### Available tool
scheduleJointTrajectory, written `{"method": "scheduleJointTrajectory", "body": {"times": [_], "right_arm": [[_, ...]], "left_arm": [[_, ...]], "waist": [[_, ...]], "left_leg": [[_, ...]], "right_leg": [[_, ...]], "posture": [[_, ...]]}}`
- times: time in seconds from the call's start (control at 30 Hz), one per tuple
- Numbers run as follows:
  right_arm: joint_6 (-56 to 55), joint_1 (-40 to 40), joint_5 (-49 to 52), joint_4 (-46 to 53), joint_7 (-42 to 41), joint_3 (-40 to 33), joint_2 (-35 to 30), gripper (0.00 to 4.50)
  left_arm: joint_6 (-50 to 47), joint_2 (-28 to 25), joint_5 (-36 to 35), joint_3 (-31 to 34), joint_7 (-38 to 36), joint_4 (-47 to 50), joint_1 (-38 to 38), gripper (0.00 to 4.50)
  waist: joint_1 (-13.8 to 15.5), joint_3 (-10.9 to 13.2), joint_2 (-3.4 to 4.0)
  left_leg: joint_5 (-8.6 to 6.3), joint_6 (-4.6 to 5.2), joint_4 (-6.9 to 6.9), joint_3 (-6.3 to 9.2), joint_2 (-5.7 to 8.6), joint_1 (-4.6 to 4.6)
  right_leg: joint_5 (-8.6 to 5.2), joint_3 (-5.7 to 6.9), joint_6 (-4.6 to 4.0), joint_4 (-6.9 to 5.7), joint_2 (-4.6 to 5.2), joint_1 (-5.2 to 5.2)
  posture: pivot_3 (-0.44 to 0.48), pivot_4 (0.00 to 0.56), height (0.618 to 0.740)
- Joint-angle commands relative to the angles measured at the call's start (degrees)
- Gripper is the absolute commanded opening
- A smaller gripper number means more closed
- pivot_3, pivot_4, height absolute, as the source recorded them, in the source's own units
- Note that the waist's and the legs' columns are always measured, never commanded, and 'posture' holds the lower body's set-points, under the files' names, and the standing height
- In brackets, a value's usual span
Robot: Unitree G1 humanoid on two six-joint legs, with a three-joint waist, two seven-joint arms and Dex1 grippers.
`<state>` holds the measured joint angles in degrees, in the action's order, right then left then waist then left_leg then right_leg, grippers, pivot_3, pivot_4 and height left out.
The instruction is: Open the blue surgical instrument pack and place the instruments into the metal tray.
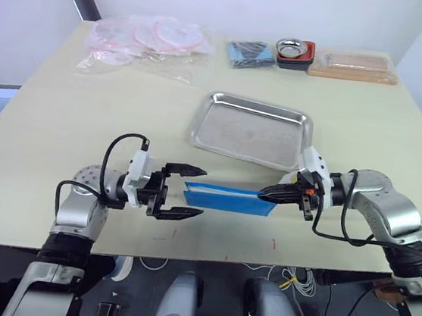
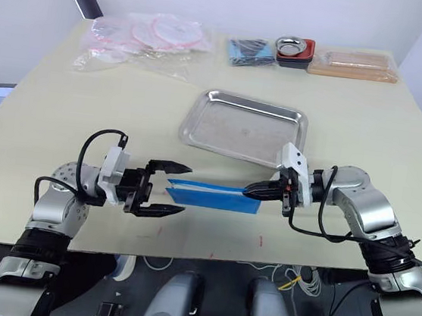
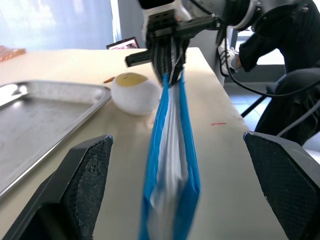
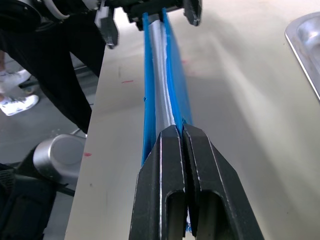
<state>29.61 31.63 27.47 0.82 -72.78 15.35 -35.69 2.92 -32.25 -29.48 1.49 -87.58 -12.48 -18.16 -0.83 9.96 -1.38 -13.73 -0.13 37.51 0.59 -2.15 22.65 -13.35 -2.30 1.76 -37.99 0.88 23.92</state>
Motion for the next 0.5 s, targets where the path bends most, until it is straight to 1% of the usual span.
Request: {"method": "scheduleJointTrajectory", "body": {"times": [0.03,0.2,0.4,0.5], "right_arm": [[1.05,1.41,-0.32,-0.87,-0.72,-0.59,0.21,0.03],[1.29,1.62,-0.56,-1.21,-1.16,-0.73,0.60,0.03],[1.78,1.50,-0.46,-0.64,-1.62,-0.84,0.48,0.03],[1.40,1.33,-0.73,-0.52,-1.74,-0.74,0.42,0.03]], "left_arm": [[-0.63,0.29,-1.63,-0.41,-3.45,-1.44,-1.12,4.50],[-2.29,0.07,-2.79,-0.77,-4.70,-2.86,-2.54,4.50],[-2.34,-2.36,-3.85,-3.82,-4.92,-4.05,-3.15,4.50],[-1.83,-2.64,-4.07,-5.12,-4.92,-5.06,-3.42,4.50]], "waist": [[0.00,-0.01,-0.01],[-0.02,-0.01,-0.01],[-0.04,-0.01,-0.01],[-0.03,-0.01,-0.01]], "left_leg": [[0.00,0.00,0.00,0.00,0.00,0.00],[0.00,0.00,0.00,0.05,0.00,0.01],[0.00,0.00,0.00,0.04,0.00,0.01],[0.00,0.00,0.00,0.05,0.00,0.01]], "right_leg": [[0.00,0.00,0.00,0.00,0.00,0.00],[0.00,0.04,0.00,-0.01,0.00,0.00],[0.00,0.03,0.00,-0.01,0.00,0.00],[0.00,0.03,0.00,-0.01,0.00,0.00]], "posture": [[0.000,0.150,0.740],[0.000,0.150,0.740],[0.000,0.150,0.740],[0.000,0.150,0.740]]}}
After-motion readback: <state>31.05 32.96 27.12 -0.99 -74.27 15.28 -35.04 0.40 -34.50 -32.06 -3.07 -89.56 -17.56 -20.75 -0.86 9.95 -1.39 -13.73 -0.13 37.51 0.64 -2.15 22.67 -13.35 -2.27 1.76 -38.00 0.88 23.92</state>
